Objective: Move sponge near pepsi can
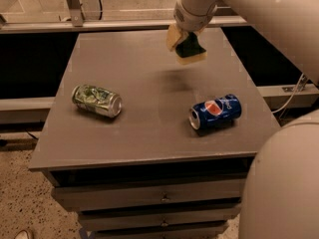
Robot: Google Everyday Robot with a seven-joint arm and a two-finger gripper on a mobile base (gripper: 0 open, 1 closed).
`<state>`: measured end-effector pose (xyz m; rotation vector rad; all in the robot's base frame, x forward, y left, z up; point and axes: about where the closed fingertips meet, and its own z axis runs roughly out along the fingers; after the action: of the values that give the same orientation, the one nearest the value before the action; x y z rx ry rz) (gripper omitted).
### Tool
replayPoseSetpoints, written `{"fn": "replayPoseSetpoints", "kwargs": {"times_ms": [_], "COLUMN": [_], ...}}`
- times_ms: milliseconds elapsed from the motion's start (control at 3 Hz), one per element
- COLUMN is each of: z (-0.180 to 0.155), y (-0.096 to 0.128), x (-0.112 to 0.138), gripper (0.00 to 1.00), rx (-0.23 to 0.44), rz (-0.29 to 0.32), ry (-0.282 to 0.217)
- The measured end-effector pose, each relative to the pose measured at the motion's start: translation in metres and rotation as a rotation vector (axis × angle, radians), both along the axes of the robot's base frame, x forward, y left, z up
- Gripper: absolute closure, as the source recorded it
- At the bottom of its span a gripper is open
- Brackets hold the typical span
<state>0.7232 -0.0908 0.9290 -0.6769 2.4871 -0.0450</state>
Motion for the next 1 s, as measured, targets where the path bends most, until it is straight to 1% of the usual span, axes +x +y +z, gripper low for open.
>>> {"fn": "replayPoseSetpoints", "kwargs": {"times_ms": [667,1000], "z": [-0.032,-0.044], "y": [-0.006,-0.007], "x": [-0.034,-0.043], "gripper": [1.0,1.0], "rx": [0.066,0.091], "rz": [-0.022,-0.033], "ry": [0.034,0.042]}}
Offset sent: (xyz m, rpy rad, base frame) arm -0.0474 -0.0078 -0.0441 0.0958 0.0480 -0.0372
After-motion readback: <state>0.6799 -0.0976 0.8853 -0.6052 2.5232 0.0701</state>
